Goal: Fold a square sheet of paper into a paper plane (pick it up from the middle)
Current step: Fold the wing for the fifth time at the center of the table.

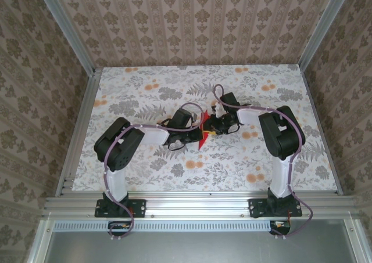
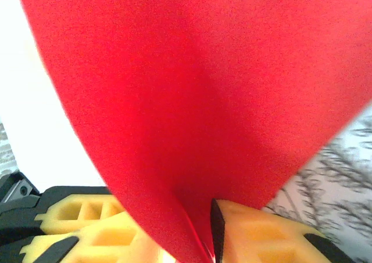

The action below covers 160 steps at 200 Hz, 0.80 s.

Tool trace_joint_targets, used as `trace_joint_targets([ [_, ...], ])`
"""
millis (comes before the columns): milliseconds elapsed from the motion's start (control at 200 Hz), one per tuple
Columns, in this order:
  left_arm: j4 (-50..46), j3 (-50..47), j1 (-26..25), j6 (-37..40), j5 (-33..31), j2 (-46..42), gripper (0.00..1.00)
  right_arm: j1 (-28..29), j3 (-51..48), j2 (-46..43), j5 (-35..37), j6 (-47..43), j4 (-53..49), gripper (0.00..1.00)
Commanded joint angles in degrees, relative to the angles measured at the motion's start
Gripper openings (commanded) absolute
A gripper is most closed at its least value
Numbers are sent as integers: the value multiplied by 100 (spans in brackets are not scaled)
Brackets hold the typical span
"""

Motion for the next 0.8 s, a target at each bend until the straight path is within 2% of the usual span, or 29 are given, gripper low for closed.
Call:
trace_joint_targets([
  [0,-632,12,-31,38,-263,123,9,-63,168,-419,684,69,-423,30],
  [275,-625,9,-57,12,-322,105,8,-38,12,-376,635,-63,-397,29],
  [580,-664,65,-57,38,-288,39,8,-26,282,49,579,-343,-385,21],
  [795,-664,114,-43,108,-195,-51,11,-19,383,182,639,-565,-344,19],
])
